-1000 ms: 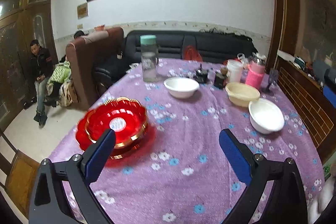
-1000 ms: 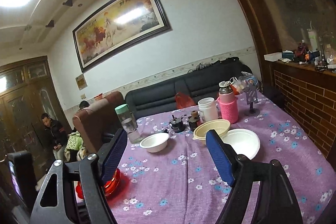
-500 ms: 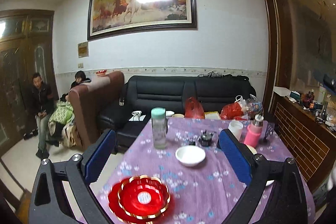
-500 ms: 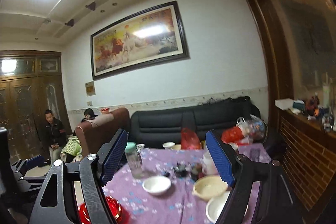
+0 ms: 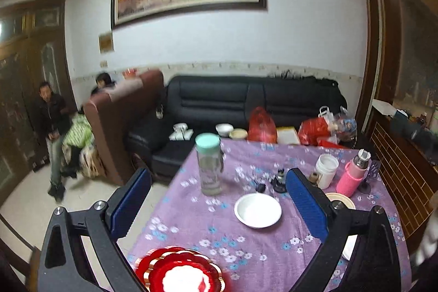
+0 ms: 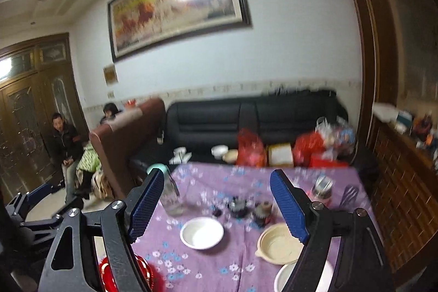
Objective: Organize plates and bowls
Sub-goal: 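Move both tools to the white plate beside the water bottle and grip its rim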
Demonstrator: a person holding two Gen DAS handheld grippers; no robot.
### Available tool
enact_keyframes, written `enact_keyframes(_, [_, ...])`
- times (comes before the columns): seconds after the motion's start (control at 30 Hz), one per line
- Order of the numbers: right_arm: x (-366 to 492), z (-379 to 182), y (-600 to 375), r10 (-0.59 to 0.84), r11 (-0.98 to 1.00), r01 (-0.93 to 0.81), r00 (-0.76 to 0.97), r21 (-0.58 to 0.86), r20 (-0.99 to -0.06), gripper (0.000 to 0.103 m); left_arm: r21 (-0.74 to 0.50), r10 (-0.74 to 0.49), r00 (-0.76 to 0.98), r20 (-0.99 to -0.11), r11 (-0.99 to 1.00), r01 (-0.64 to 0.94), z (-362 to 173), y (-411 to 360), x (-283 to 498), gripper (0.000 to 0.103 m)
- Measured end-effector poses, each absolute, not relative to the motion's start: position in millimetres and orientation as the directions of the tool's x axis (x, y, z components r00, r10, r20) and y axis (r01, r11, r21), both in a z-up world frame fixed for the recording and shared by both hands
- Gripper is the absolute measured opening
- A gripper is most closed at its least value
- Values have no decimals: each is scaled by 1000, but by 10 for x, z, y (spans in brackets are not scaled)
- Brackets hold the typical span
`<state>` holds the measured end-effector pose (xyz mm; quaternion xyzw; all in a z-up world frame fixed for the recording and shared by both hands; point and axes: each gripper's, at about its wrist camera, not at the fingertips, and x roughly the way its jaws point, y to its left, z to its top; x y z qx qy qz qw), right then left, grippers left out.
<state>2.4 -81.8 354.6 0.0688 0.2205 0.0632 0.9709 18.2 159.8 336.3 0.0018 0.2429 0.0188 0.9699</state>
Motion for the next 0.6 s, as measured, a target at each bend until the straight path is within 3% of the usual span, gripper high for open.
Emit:
enact_keyframes(0.23, [912, 2313, -816, 200, 970, -57, 745, 237, -636, 84, -53, 26, 758, -651, 995, -79, 2552, 1545, 1129, 99])
enact_keyframes(0.4, [1314, 1614, -673, 224, 963, -36, 666, 268, -711, 78, -115, -6, 622, -783, 984, -137, 1850, 1607, 1733, 99])
enact_keyframes(0.47, [1493, 1351, -616, 253, 954, -33, 625, 299, -739, 70, -128, -13, 588, -809, 980, -155, 1611, 1615, 1871, 99])
enact_keyframes(0.6, [1728, 1026, -550, 274, 942, 2, 578, 336, -769, 66, -132, -21, 533, -846, 976, -171, 1262, 1599, 2112, 99])
